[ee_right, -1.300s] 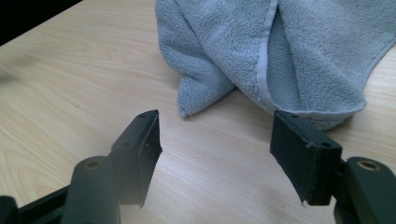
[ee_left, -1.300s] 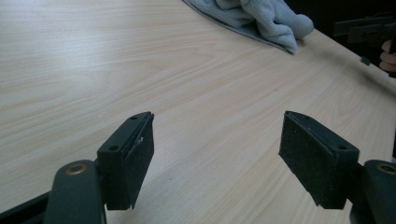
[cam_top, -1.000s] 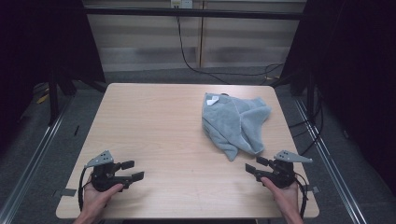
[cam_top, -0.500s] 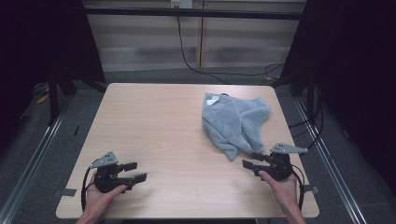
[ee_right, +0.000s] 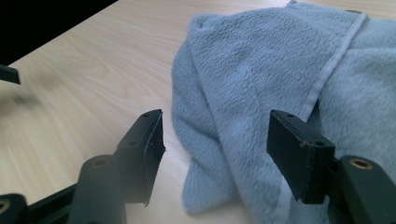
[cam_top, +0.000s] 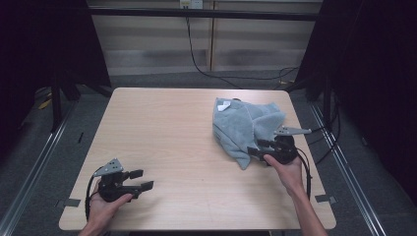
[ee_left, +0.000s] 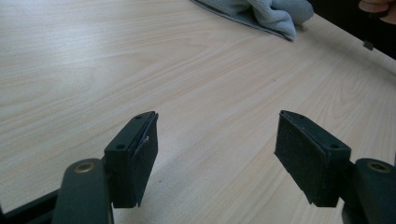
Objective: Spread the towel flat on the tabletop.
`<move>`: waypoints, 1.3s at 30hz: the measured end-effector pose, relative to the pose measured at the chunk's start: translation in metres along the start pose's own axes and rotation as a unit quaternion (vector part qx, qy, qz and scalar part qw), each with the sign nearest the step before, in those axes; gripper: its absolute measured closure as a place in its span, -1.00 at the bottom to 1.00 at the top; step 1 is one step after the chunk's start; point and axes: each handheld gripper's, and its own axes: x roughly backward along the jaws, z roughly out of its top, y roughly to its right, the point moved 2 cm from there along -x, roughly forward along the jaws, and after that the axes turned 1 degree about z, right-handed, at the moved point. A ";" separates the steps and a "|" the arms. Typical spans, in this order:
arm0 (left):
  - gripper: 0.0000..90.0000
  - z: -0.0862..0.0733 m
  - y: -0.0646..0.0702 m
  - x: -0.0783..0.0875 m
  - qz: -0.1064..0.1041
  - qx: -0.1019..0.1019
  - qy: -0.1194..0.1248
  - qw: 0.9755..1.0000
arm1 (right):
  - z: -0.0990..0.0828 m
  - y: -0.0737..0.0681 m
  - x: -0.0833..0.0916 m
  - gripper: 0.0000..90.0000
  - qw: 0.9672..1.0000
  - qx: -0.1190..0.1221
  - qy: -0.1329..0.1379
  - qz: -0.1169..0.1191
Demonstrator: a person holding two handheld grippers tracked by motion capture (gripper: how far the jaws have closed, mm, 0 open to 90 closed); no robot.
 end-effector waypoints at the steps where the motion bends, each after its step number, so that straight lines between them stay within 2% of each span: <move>1: -0.34 0.000 0.000 0.000 0.001 0.000 0.000 1.000 | 0.003 0.001 -0.003 -0.21 1.000 -0.001 -0.004 -0.002; 8: -0.34 0.000 0.001 0.000 -0.001 -0.004 -0.001 1.000 | 0.023 0.014 -0.021 -0.32 1.000 0.006 -0.022 -0.012; 10: -0.35 0.000 0.001 -0.001 0.000 -0.003 -0.001 1.000 | 0.027 0.020 -0.027 -0.36 0.999 -0.002 -0.033 -0.009; 12: -0.35 0.000 0.000 -0.001 0.001 -0.002 -0.001 1.000 | 0.027 0.026 -0.030 -0.33 0.999 -0.001 -0.039 -0.012; 16: -0.35 0.000 -0.001 -0.001 0.002 -0.004 -0.002 1.000 | 0.021 0.037 -0.042 -0.40 0.998 -0.014 -0.055 -0.013; 23: -0.36 0.000 -0.001 0.000 0.002 -0.004 -0.002 1.000 | 0.004 0.043 -0.065 -0.43 0.996 -0.007 -0.087 -0.025; 26: -0.36 0.000 -0.001 0.001 0.004 -0.002 0.000 1.000 | -0.005 0.043 -0.076 -0.29 0.993 -0.004 -0.111 -0.030; 28: -0.36 0.000 -0.002 0.001 0.004 -0.003 0.000 1.000 | -0.009 0.043 -0.077 -0.12 0.994 -0.007 -0.099 -0.035; 31: -0.36 0.000 -0.002 0.000 0.003 -0.003 -0.001 1.000 | -0.010 0.042 -0.076 0.25 0.994 -0.003 -0.104 -0.035; 34: -0.36 0.002 -0.001 0.000 0.004 -0.006 0.000 1.000 | -0.013 0.039 -0.074 0.51 0.994 -0.004 -0.101 -0.032; 39: -0.36 0.002 -0.001 0.000 0.004 -0.004 0.001 1.000 | -0.017 0.029 -0.073 0.61 0.995 -0.003 -0.097 -0.024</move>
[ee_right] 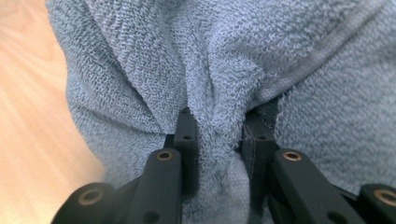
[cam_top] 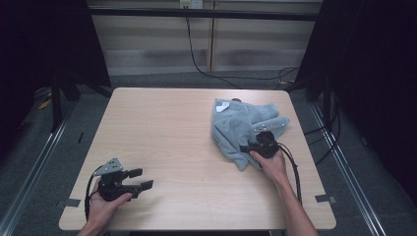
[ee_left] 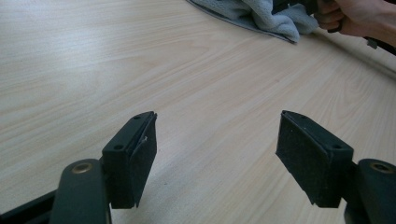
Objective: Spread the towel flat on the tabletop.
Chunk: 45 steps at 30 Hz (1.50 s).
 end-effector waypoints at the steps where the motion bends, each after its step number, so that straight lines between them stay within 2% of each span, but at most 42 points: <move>1: -0.36 0.000 0.000 0.000 0.001 0.000 0.000 1.000 | 0.000 -0.003 0.000 0.61 1.000 0.004 -0.002 0.002; 6: -0.36 0.001 -0.001 0.001 0.002 0.001 0.005 1.000 | -0.004 -0.023 -0.005 0.61 0.999 0.020 0.000 0.031; 15: -0.36 0.002 -0.001 0.002 0.000 0.002 0.007 1.000 | -0.008 -0.054 -0.011 0.61 0.997 0.044 -0.012 0.065; 18: -0.36 0.003 -0.001 0.003 0.012 0.004 0.009 1.000 | -0.011 -0.067 -0.011 0.61 0.995 0.054 -0.021 0.087; 23: -0.36 0.006 0.001 0.003 0.007 0.003 0.014 1.000 | -0.017 -0.089 -0.011 0.61 0.992 0.074 -0.029 0.103; 25: -0.37 0.008 0.002 0.003 0.014 -0.006 0.013 1.000 | -0.019 -0.097 -0.011 0.61 0.990 0.084 -0.030 0.108; 27: -0.38 0.012 0.005 0.000 0.005 -0.005 0.017 1.000 | -0.021 -0.107 -0.012 0.61 0.989 0.089 -0.034 0.112; 29: -0.39 0.016 0.008 0.000 0.006 -0.012 0.018 1.000 | -0.023 -0.116 -0.012 0.61 0.988 0.095 -0.034 0.115; 31: -0.39 0.022 0.010 0.003 0.006 -0.019 0.028 0.999 | -0.026 -0.126 -0.012 0.61 0.987 0.100 -0.036 0.122; 36: -0.40 0.029 0.013 0.008 0.001 -0.021 0.042 0.999 | -0.031 -0.149 -0.014 0.60 0.980 0.129 -0.039 0.147; 38: -0.40 0.032 0.015 0.007 -0.003 -0.018 0.043 0.999 | -0.033 -0.160 -0.014 0.57 0.977 0.140 -0.044 0.156; 40: -0.40 0.036 0.018 0.004 -0.005 -0.029 0.037 0.999 | -0.034 -0.169 -0.013 0.49 0.974 0.147 -0.049 0.163; 43: -0.40 0.045 0.023 -0.003 -0.014 -0.040 0.032 0.999 | -0.032 -0.175 -0.008 0.29 0.974 0.151 -0.047 0.163; 45: -0.39 0.054 0.023 -0.010 -0.013 -0.049 0.031 0.998 | -0.029 -0.172 -0.001 0.16 0.975 0.147 -0.037 0.161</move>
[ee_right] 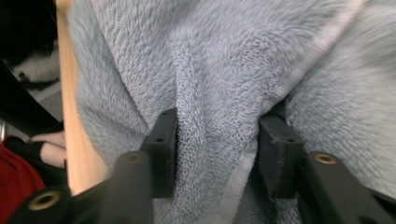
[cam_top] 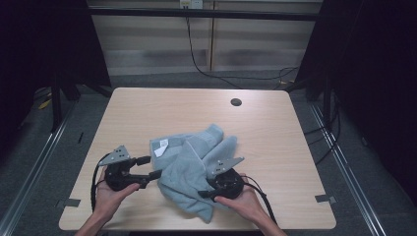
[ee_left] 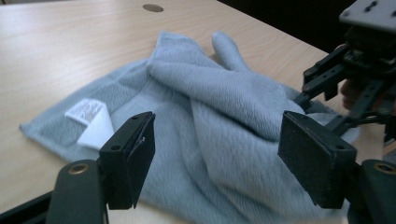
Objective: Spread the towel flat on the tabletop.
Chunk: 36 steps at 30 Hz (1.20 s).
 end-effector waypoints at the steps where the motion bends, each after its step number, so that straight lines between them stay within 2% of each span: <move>1: -0.39 0.004 -0.002 -0.004 -0.002 0.000 -0.003 1.000 | 0.001 0.001 0.005 0.12 1.000 -0.004 0.006 -0.002; 4: -0.39 0.014 -0.009 -0.018 -0.011 0.017 0.000 1.000 | 0.006 0.008 0.024 0.06 0.999 -0.008 0.028 -0.017; 8: -0.40 0.022 -0.016 -0.034 -0.010 0.022 -0.007 1.000 | 0.011 0.020 0.043 0.01 0.998 -0.017 0.048 -0.042; 10: -0.41 0.023 -0.020 -0.045 -0.010 0.024 -0.012 1.000 | 0.015 0.033 0.046 -0.01 0.997 -0.023 0.051 -0.056; 14: -0.45 0.019 -0.026 -0.066 -0.017 0.038 -0.028 0.999 | 0.021 0.064 0.038 -0.17 0.994 -0.043 0.058 -0.080; 16: -0.48 0.015 -0.028 -0.078 -0.024 0.050 -0.033 0.998 | 0.026 0.078 0.031 -0.23 0.993 -0.052 0.063 -0.082; 17: -0.49 0.013 -0.027 -0.082 -0.027 0.050 -0.040 0.998 | 0.029 0.085 0.025 -0.29 0.992 -0.054 0.065 -0.090; 18: -0.49 0.011 -0.025 -0.086 -0.029 0.050 -0.050 0.997 | 0.031 0.089 0.020 -0.33 0.992 -0.057 0.068 -0.086; 20: -0.53 0.008 -0.018 -0.090 -0.041 0.047 -0.060 0.996 | 0.030 0.094 0.011 -0.41 0.993 -0.062 0.068 -0.080; 22: -0.53 0.003 -0.009 -0.096 -0.039 0.024 -0.076 0.996 | 0.026 0.094 0.000 -0.43 0.994 -0.061 0.061 -0.071; 24: -0.50 0.002 -0.008 -0.098 -0.043 0.024 -0.076 0.996 | 0.019 0.093 -0.010 -0.43 0.995 -0.057 0.037 -0.075; 25: -0.46 -0.002 -0.009 -0.103 -0.052 0.029 -0.080 0.995 | 0.017 0.092 -0.013 -0.42 0.995 -0.056 0.033 -0.077; 27: -0.30 -0.005 -0.009 -0.105 -0.066 0.032 -0.077 0.994 | 0.016 0.090 -0.014 -0.23 0.994 -0.058 0.034 -0.085; 28: -0.17 -0.005 -0.009 -0.106 -0.081 0.034 -0.075 0.993 | 0.016 0.087 -0.015 -0.15 0.994 -0.051 0.029 -0.090; 29: -0.03 -0.005 -0.007 -0.106 -0.088 0.027 -0.076 0.993 | 0.016 0.086 -0.016 -0.03 0.994 -0.045 0.028 -0.093; 31: 0.26 -0.005 -0.004 -0.106 -0.093 0.017 -0.071 0.993 | 0.014 0.085 -0.014 0.36 0.995 -0.048 0.027 -0.088; 34: 0.54 -0.004 -0.004 -0.102 -0.091 0.017 -0.060 0.994 | 0.014 0.083 -0.012 0.67 0.995 -0.047 0.030 -0.086; 36: 0.62 -0.002 -0.006 -0.097 -0.092 0.024 -0.049 0.994 | 0.016 0.082 -0.009 0.73 0.995 -0.044 0.031 -0.090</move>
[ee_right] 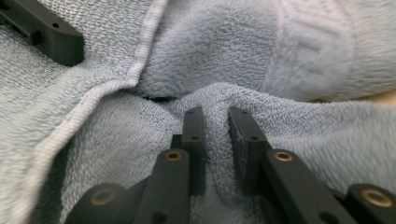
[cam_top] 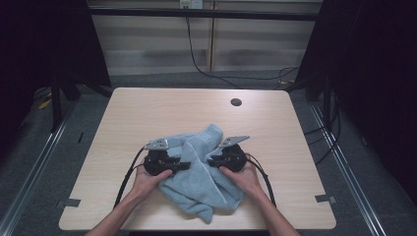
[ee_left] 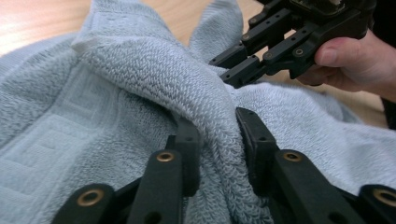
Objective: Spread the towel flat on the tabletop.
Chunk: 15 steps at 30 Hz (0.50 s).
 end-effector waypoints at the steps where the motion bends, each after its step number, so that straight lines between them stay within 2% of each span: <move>1: 0.64 0.001 0.000 0.004 0.001 0.002 0.005 1.000 | 0.002 0.001 0.003 0.77 1.000 -0.003 0.005 -0.002; 3: 0.65 0.005 -0.001 0.013 0.004 0.005 0.025 1.000 | 0.006 0.005 0.011 0.88 1.000 -0.008 0.018 -0.011; 6: 0.66 0.012 -0.004 0.032 0.014 0.005 0.051 0.999 | 0.009 0.016 0.031 0.89 0.998 -0.023 0.042 -0.030; 10: 0.67 0.017 -0.007 0.054 0.024 0.013 0.084 0.996 | 0.009 0.028 0.056 0.90 0.995 -0.044 0.071 -0.049; 14: 0.67 0.023 -0.006 0.068 0.034 0.009 0.102 0.994 | 0.012 0.034 0.075 0.90 0.992 -0.051 0.095 -0.069; 15: 0.67 0.026 -0.005 0.073 0.034 0.009 0.113 0.993 | 0.012 0.036 0.080 0.90 0.991 -0.053 0.098 -0.074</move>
